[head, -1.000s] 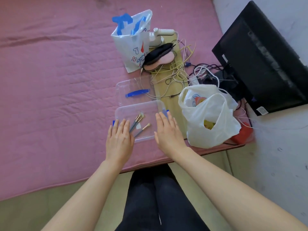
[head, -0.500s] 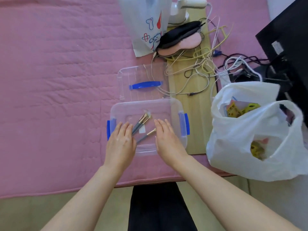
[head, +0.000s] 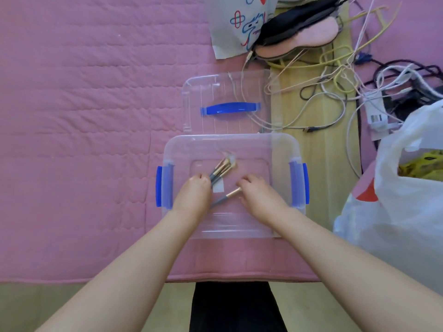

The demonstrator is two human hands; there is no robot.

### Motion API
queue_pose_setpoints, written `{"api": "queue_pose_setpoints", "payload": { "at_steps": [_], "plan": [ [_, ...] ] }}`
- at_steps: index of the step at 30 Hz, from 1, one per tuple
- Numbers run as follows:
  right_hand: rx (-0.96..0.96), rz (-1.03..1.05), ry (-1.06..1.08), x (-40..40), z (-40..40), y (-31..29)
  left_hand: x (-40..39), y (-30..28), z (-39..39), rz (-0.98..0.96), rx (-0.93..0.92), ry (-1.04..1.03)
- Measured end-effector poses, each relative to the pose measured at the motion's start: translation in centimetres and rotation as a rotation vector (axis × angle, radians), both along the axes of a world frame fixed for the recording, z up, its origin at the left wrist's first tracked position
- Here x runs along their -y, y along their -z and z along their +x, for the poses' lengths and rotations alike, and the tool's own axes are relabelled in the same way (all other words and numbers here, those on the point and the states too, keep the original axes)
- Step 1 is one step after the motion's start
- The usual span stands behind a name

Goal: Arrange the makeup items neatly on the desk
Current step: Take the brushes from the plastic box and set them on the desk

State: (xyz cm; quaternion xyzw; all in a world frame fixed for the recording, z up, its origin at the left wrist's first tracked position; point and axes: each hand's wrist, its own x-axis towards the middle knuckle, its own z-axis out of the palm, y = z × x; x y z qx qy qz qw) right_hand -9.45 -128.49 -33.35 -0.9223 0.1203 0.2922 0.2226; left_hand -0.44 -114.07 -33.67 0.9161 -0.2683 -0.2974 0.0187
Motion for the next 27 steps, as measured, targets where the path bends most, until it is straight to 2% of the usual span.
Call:
{"api": "queue_pose_setpoints", "payload": {
  "at_steps": [7, 14, 20, 27],
  "plan": [
    [0.015, -0.059, -0.147, -0.8, 1.7, 2.3, 0.7, 3.7, 1.2, 0.014, -0.019, -0.034],
    [0.030, -0.073, -0.317, -1.6, 2.3, 3.1, 1.2, 5.0, 1.3, -0.006, -0.020, -0.077],
    [-0.032, -0.096, -0.323, -1.3, 2.5, 3.0, 1.3, 5.4, 1.3, 0.077, -0.011, -0.021],
    [-0.109, -0.123, -0.311, -0.6, 1.8, 3.3, 1.4, 5.7, 1.5, 0.080, -0.010, -0.043]
  ]
}}
